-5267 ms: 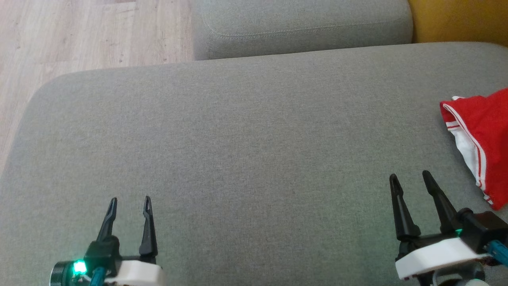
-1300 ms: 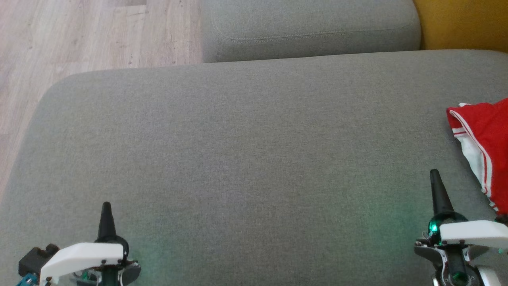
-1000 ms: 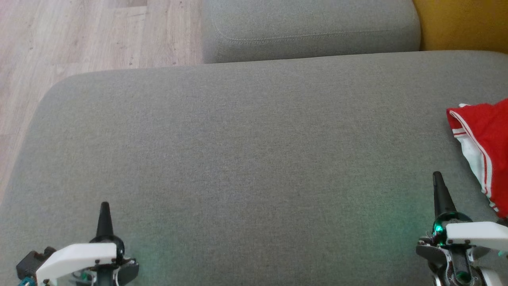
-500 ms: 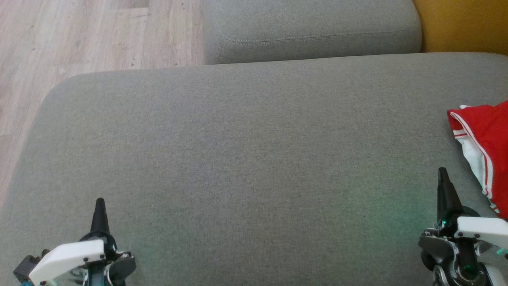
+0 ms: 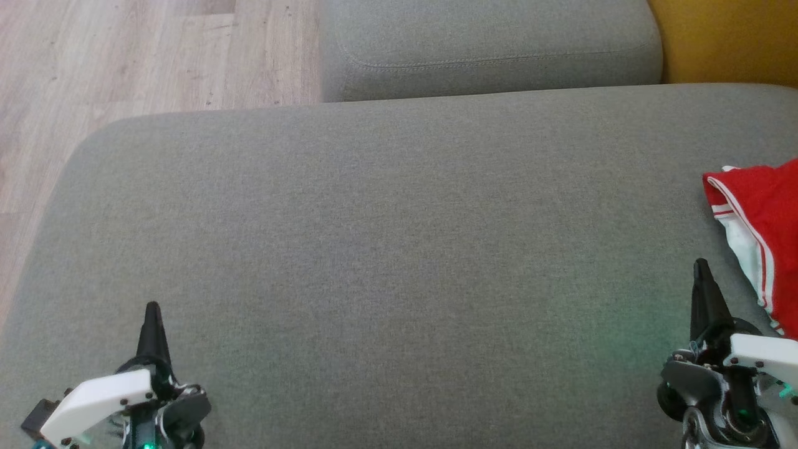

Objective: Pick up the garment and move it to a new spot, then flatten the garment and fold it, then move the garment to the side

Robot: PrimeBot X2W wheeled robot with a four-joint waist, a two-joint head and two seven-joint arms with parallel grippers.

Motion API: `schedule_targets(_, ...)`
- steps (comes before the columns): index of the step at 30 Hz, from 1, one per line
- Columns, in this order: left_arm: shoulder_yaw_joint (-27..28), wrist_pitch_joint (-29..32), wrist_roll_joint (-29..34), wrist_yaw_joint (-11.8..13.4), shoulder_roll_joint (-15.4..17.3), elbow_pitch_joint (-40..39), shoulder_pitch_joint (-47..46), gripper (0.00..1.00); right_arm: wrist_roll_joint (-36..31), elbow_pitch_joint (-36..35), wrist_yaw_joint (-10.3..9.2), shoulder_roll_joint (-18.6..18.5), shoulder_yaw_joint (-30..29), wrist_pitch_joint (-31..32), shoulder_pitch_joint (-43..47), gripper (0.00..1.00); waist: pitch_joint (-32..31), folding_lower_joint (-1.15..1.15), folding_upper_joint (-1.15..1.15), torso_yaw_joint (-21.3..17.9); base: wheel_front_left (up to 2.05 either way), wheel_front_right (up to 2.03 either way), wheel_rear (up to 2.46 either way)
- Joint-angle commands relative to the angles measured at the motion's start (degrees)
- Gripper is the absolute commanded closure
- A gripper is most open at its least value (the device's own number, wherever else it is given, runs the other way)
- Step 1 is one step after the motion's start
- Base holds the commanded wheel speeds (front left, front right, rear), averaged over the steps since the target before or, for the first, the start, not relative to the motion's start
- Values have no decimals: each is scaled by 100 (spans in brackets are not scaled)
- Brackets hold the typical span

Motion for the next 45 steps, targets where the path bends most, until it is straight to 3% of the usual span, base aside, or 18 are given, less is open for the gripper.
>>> schedule_targets(1,200,26,-16,-36,43,-161,-271,100,28,-178,-3,-94,103,56,-265,100,0,0,0,0,0,0,0)
schedule_targets(45,241,59,18,-36,14,-160,-275,100,-49,-172,-3,-28,10,130,-272,100,0,0,0,0,0,0,0)
